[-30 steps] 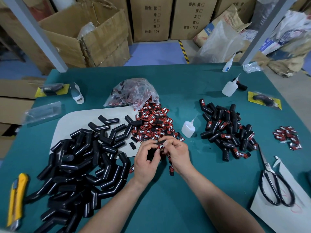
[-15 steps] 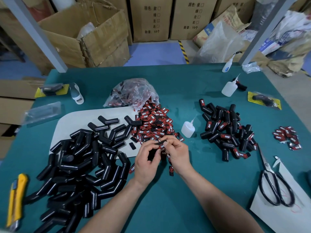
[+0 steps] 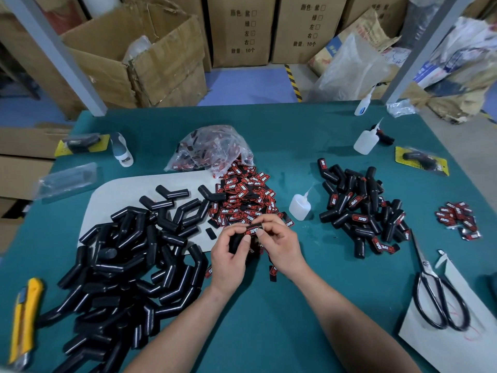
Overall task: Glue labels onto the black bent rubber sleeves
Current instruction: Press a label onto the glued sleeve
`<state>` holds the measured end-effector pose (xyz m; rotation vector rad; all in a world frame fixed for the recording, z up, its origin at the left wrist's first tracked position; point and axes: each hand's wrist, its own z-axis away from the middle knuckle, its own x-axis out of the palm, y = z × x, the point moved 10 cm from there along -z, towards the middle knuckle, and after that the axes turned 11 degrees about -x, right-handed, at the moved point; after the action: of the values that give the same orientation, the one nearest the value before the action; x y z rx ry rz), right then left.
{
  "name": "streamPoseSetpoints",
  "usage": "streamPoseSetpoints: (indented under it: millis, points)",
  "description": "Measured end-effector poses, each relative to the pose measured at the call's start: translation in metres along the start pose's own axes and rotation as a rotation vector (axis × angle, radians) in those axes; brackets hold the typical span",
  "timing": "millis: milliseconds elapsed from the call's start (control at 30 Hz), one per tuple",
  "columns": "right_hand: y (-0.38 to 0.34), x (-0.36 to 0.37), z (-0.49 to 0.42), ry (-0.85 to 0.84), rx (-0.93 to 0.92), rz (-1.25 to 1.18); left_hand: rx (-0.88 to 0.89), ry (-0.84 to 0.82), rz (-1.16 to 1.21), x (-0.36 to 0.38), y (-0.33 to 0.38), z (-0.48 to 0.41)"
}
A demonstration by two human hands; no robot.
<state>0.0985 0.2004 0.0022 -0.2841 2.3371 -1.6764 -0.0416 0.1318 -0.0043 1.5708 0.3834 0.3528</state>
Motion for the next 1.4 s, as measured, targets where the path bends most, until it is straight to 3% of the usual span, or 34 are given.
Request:
streamPoseSetpoints:
  millis: [500, 867, 1100, 1400]
  points:
    - [-0.001, 0.011, 0.003, -0.117, -0.039, 0.031, -0.026, -0.074, 0.071, 0.006, -0.007, 0.003]
    - [0.001, 0.015, 0.004, -0.158, -0.008, -0.036, -0.080, -0.003, 0.078, 0.000, -0.007, 0.000]
    - [0.011, 0.006, 0.004, 0.008, 0.110, -0.289, -0.106, 0.020, 0.107, -0.005, -0.008, -0.002]
    - [0.000, 0.006, 0.001, -0.031, 0.054, -0.203, -0.117, 0.016, 0.056, 0.000, -0.014, -0.002]
